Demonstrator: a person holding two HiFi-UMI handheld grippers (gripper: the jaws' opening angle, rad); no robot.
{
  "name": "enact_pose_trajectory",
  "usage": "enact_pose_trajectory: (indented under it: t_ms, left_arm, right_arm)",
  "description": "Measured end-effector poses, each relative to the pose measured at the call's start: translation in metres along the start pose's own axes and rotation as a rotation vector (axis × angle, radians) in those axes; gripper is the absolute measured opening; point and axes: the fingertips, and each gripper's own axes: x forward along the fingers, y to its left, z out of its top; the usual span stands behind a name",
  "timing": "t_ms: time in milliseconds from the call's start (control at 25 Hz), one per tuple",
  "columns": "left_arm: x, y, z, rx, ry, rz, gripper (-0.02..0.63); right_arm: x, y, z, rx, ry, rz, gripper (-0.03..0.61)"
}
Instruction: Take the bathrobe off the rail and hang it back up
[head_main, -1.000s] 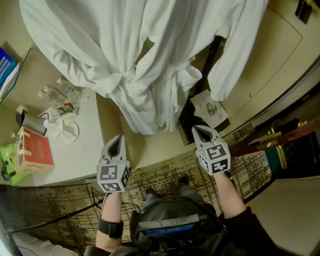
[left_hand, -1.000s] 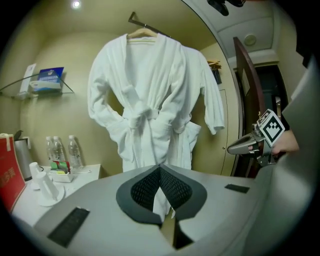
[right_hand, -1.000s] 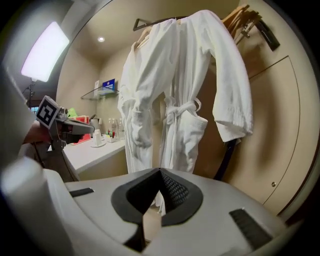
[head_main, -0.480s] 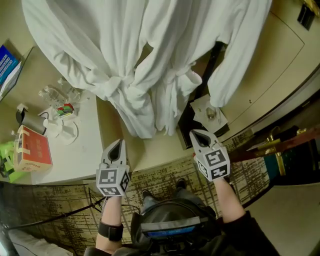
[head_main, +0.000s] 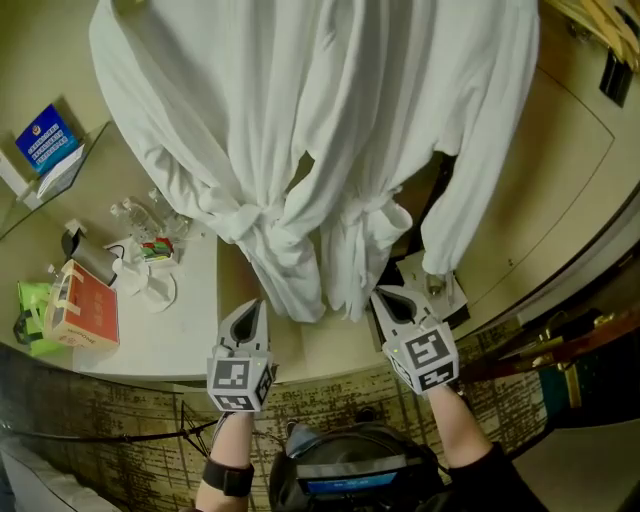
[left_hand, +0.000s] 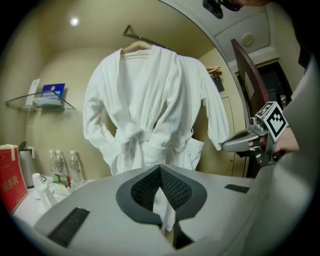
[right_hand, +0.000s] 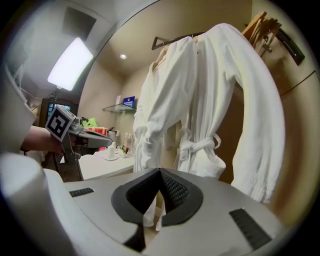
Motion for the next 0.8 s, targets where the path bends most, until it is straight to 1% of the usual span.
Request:
enact_pose_trajectory:
  t_ms: [200, 360, 480, 560, 640, 800]
  left_arm:
    - [0.001, 0.007, 0.040, 0.022, -0.062, 0.037, 0.000]
    - [0.004, 0.010, 0.079, 0.078, -0.112, 0.042, 0.000]
    - [0.005, 0.013, 0.113, 0.076, -0.160, 0.068, 0.000]
    - [0.007, 0.020, 0.131, 0.115, -0.194, 0.081, 0.000]
    - [0.007, 0.022, 0.154, 0.155, -0.221, 0.076, 0.000]
    - [0.010, 0.032, 0.196, 0.179, -0.283, 0.061, 0.000]
  right_arm:
    - [0.005, -0.002, 0.045, -0.042, -0.081, 0.039, 0.017]
    - [0.011, 0.004, 0.084, -0.080, -0.147, 0.077, 0.017]
    - [0.013, 0.010, 0.118, -0.104, -0.203, 0.109, 0.017]
    - [0.014, 0.014, 0.143, -0.115, -0.251, 0.123, 0.017]
    - [0.016, 0.016, 0.168, -0.132, -0.298, 0.127, 0.017]
    - [0.026, 0.025, 0.214, -0.170, -0.375, 0.118, 0.017]
